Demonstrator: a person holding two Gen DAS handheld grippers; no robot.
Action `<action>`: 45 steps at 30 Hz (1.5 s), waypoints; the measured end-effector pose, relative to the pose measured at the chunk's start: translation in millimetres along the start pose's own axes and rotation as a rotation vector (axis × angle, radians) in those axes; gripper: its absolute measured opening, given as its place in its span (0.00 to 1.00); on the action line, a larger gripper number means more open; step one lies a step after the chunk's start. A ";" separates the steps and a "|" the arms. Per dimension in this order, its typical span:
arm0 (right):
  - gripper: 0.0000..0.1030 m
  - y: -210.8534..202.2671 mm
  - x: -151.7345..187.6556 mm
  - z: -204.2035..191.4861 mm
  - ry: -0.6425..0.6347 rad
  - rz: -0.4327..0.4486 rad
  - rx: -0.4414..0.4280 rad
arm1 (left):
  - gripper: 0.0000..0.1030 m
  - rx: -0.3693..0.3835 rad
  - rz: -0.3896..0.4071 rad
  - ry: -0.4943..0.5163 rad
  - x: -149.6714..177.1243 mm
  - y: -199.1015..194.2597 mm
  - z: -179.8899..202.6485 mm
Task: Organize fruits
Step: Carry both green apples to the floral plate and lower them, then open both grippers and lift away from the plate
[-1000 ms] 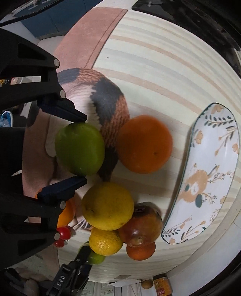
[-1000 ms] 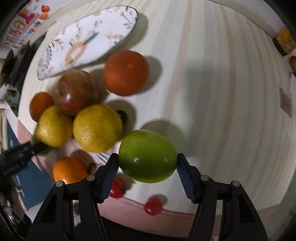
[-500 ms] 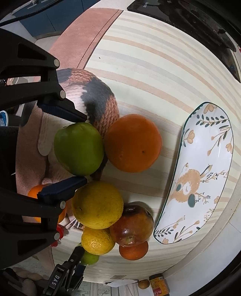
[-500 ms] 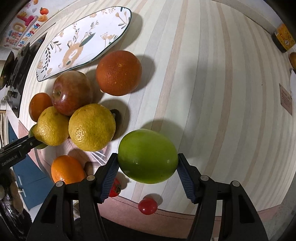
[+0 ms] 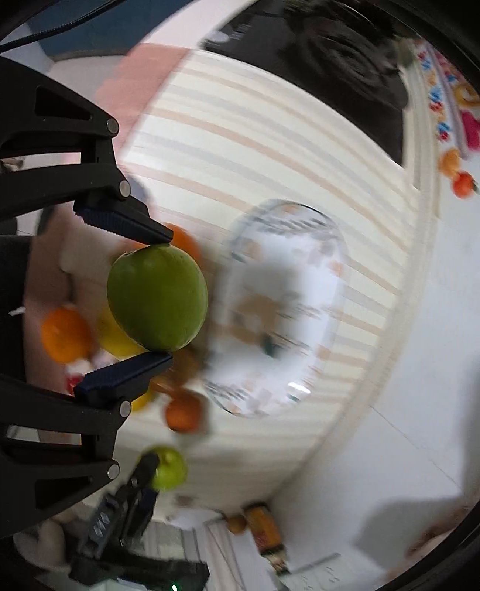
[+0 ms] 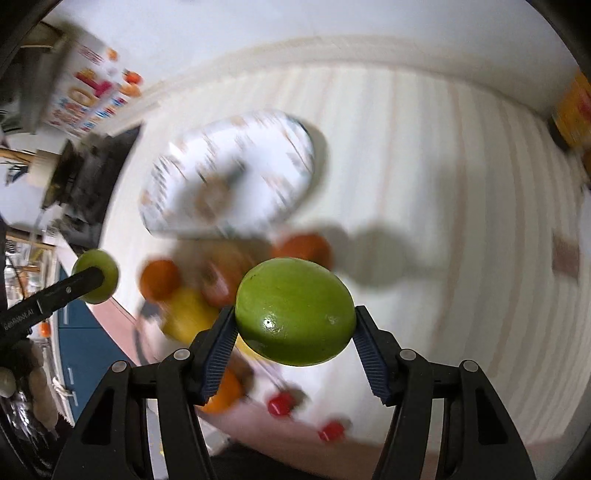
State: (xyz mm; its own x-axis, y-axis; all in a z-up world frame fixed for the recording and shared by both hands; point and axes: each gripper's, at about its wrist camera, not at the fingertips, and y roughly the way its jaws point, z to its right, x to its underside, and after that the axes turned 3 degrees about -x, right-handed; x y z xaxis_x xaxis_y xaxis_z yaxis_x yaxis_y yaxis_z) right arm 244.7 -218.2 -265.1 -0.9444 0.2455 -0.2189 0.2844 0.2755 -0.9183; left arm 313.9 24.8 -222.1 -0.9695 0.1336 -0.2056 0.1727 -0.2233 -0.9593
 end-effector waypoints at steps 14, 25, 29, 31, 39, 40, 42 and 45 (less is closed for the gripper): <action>0.63 130.3 -135.4 -52.7 -0.089 -0.081 -0.042 | 0.56 0.027 -0.216 -0.098 -140.1 120.4 -26.2; 0.64 160.6 -151.1 -67.0 -0.114 -0.151 -0.059 | 0.56 0.044 -0.299 -0.078 -149.1 151.5 -22.3; 0.70 162.2 -155.2 -62.6 -0.086 -0.161 -0.090 | 0.56 0.049 -0.313 -0.092 -150.1 151.5 -27.1; 0.86 155.5 -155.6 -58.6 -0.073 -0.155 -0.085 | 0.57 0.051 -0.305 -0.100 -151.7 150.4 -28.6; 0.89 125.4 -151.0 -45.9 -0.034 -0.112 0.056 | 0.87 -0.037 -0.194 -0.066 -153.8 114.8 -32.7; 0.89 117.7 -147.4 -43.7 -0.028 -0.108 0.085 | 0.87 -0.058 -0.177 -0.061 -151.4 109.1 -33.3; 0.89 109.1 -143.1 -42.6 -0.022 -0.102 0.131 | 0.87 -0.109 -0.138 -0.046 -144.6 97.0 -31.7; 0.89 95.4 -134.0 -46.4 -0.035 -0.100 0.185 | 0.87 -0.165 -0.092 -0.036 -128.6 78.6 -33.0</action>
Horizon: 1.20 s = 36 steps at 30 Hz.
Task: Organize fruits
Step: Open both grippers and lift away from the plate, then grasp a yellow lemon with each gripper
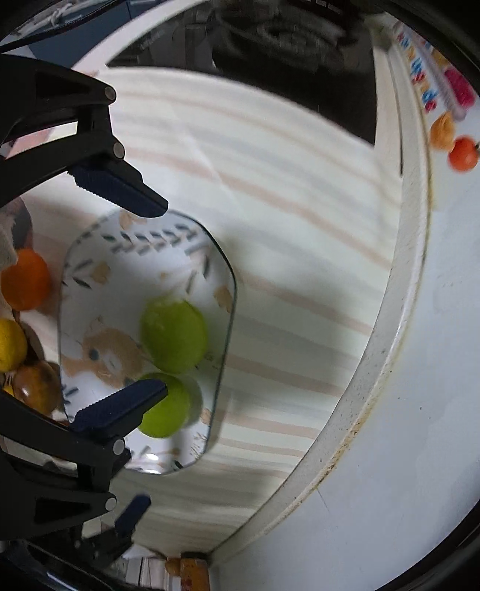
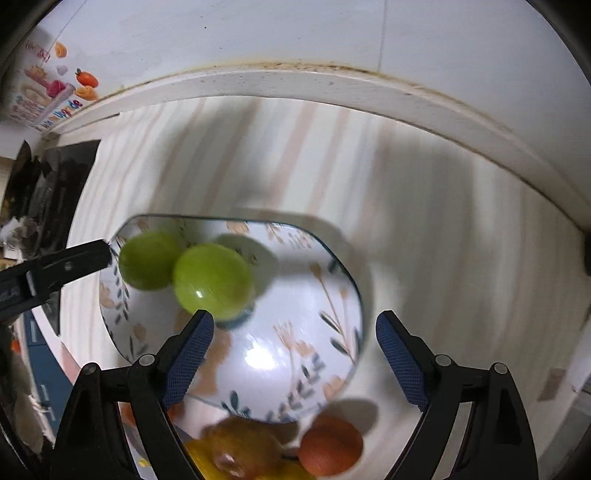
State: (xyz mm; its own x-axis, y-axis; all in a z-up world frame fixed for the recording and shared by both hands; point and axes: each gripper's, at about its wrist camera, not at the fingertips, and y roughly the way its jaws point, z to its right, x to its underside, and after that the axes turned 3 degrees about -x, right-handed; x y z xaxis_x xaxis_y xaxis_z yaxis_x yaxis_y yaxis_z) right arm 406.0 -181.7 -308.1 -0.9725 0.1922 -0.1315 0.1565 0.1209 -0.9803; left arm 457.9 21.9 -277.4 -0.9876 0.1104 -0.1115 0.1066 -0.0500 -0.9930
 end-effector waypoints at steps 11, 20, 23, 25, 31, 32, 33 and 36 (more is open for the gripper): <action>0.89 -48.2 59.1 -2.1 -0.048 0.070 0.035 | 0.87 -0.079 0.138 0.006 76.9 -45.8 0.0; 0.89 -121.4 116.5 -14.9 -0.112 0.194 0.032 | 0.87 -0.090 0.263 -0.010 140.7 -106.9 -4.4; 0.89 -146.0 135.0 -17.9 -0.129 0.224 0.021 | 0.87 -0.069 0.282 -0.013 160.8 -123.5 -2.0; 0.89 -159.3 144.6 -19.9 -0.145 0.239 0.020 | 0.87 -0.052 0.294 -0.015 174.9 -134.0 -0.3; 0.89 -188.9 172.3 -21.9 -0.155 0.272 -0.005 | 0.87 -0.040 0.335 -0.002 205.0 -160.7 7.4; 0.89 -192.6 175.3 -21.4 -0.154 0.276 -0.013 | 0.87 -0.039 0.338 -0.003 207.5 -163.0 7.7; 0.89 -195.0 178.2 -21.1 -0.153 0.280 -0.018 | 0.87 -0.036 0.343 -0.007 210.7 -166.9 7.4; 0.89 -201.1 183.3 -17.8 -0.143 0.281 -0.041 | 0.87 -0.020 0.347 -0.018 216.7 -172.6 5.7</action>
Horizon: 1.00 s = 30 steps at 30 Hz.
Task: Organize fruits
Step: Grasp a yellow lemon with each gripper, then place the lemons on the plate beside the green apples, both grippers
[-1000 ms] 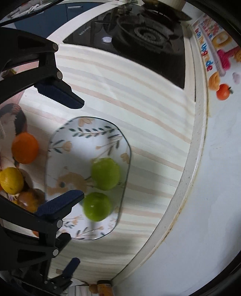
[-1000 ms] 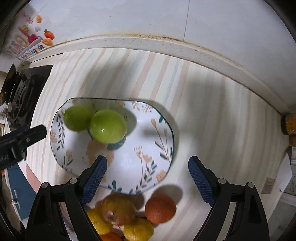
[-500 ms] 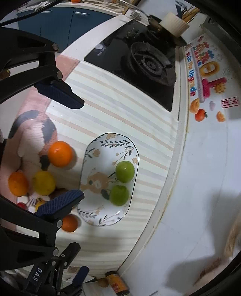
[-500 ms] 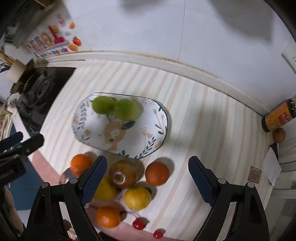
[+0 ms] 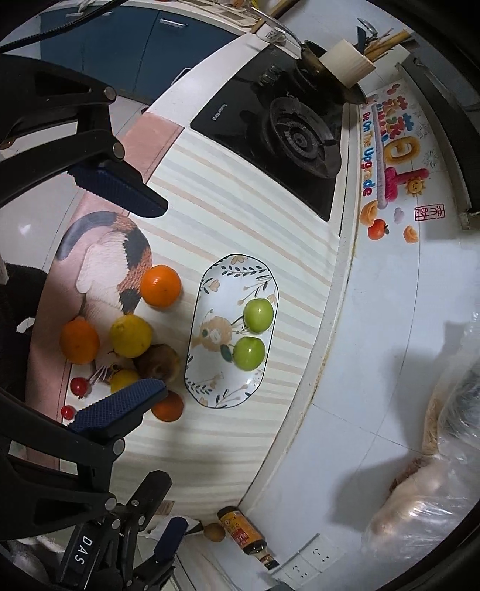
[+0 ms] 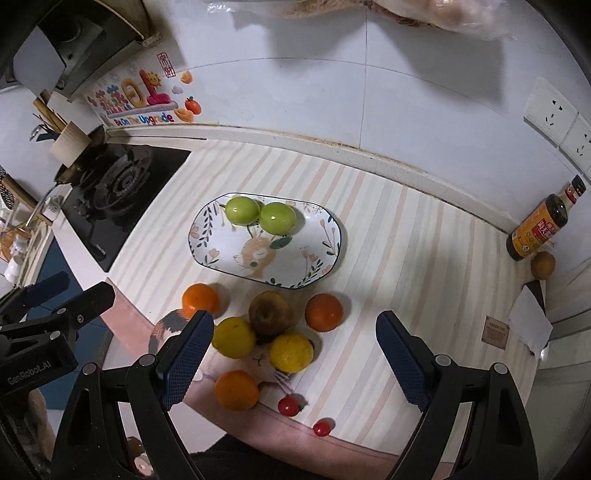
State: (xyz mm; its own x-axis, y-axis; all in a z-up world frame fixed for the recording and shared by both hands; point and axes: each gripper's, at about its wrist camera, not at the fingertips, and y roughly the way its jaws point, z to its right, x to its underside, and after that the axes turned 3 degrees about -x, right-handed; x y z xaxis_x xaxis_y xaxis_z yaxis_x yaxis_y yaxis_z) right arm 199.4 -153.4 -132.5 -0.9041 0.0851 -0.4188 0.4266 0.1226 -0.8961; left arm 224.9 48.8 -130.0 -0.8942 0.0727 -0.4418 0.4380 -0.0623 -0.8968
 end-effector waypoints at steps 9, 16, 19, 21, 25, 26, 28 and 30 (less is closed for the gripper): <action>0.89 80.8 16.1 40.0 0.122 -0.155 -0.082 | 0.99 -0.028 -0.075 0.011 6.8 44.3 1.6; 0.67 189.8 53.2 50.3 0.218 -0.377 -0.163 | 0.99 -0.051 -0.243 0.019 22.9 112.4 6.5; 0.61 210.6 60.0 48.7 0.235 -0.396 -0.221 | 0.99 -0.061 -0.280 0.025 29.8 127.3 8.5; 0.60 211.2 60.7 44.6 0.215 -0.399 -0.208 | 0.99 -0.053 -0.304 0.021 31.4 135.9 9.0; 0.60 200.8 69.0 49.9 0.160 -0.410 -0.134 | 0.99 -0.032 -0.345 0.039 33.8 151.4 17.9; 0.60 196.1 71.6 55.1 0.156 -0.407 -0.116 | 0.99 -0.022 -0.363 0.041 35.4 157.7 21.6; 0.60 189.4 74.9 67.0 0.153 -0.398 -0.081 | 0.99 -0.015 -0.388 0.051 35.5 168.4 29.2; 0.60 187.6 78.1 77.7 0.164 -0.396 -0.060 | 0.99 -0.014 -0.408 0.078 37.6 181.9 39.5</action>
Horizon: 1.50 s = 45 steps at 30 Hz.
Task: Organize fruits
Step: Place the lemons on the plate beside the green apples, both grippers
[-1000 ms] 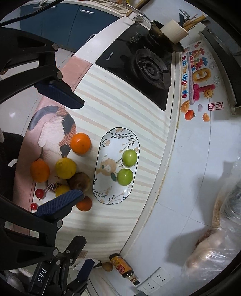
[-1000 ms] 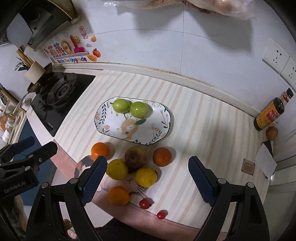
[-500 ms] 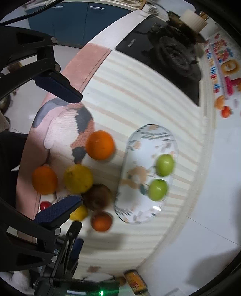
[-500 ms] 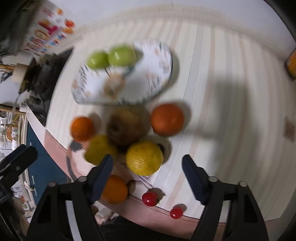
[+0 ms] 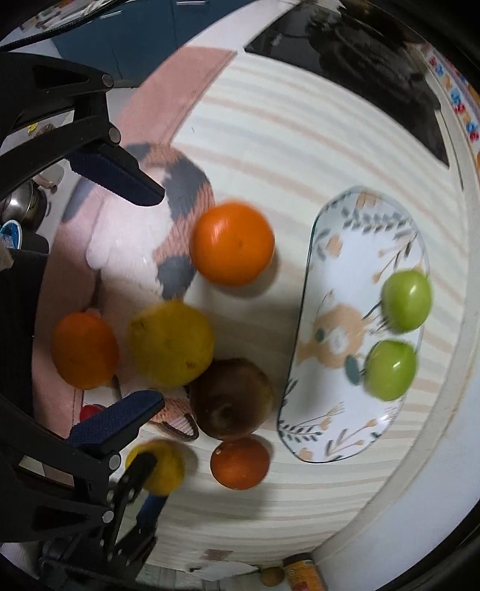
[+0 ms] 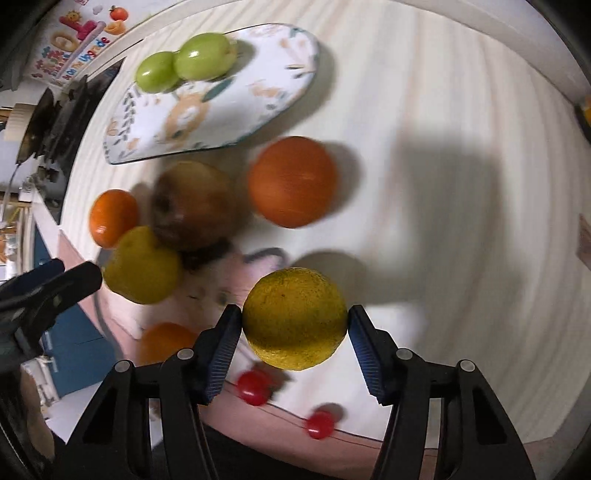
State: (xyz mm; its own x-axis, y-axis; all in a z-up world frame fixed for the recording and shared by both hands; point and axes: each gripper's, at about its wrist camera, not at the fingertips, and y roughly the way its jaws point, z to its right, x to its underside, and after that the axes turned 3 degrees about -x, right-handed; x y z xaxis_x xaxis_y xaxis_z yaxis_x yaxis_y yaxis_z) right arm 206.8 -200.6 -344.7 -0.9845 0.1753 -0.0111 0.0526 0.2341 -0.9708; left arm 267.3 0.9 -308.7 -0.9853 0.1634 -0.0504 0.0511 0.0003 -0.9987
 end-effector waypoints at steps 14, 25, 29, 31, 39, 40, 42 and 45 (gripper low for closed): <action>0.62 2.3 -6.4 24.8 0.099 -0.043 -0.088 | 0.59 0.025 -0.062 0.073 -3.1 36.3 20.0; 0.61 9.4 -5.6 25.0 0.076 -0.052 -0.044 | 0.59 0.021 -0.061 0.023 12.7 37.4 -9.7; 0.61 -15.6 -15.5 8.8 0.047 0.002 -0.076 | 0.59 0.069 -0.021 0.011 11.8 4.0 -21.9; 0.61 -33.8 -28.5 -1.1 0.027 0.048 -0.095 | 0.59 0.097 0.010 0.008 3.9 -15.8 -28.3; 0.61 -39.2 -119.8 -40.4 -0.037 0.129 -0.049 | 0.59 0.056 0.114 -0.013 -82.0 -55.5 -55.7; 0.61 -33.0 -134.4 -43.8 -0.042 0.125 -0.030 | 0.59 0.039 0.115 -0.012 -92.2 -51.2 -55.5; 0.61 -22.1 -154.6 -46.5 -0.056 0.109 0.005 | 0.59 0.009 0.101 -0.012 -117.8 -40.9 -59.6; 0.61 -5.8 -176.8 -52.0 -0.071 0.093 0.044 | 0.59 0.007 0.057 -0.016 -142.2 -22.7 -69.1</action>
State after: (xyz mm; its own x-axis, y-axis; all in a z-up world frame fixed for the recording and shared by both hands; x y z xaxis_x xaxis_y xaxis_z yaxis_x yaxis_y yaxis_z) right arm 389.3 -183.2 -324.6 -0.9851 0.1258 -0.1171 0.1385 0.1777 -0.9743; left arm 417.5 45.8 -278.4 -0.9833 0.1469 -0.1071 0.1060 -0.0156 -0.9942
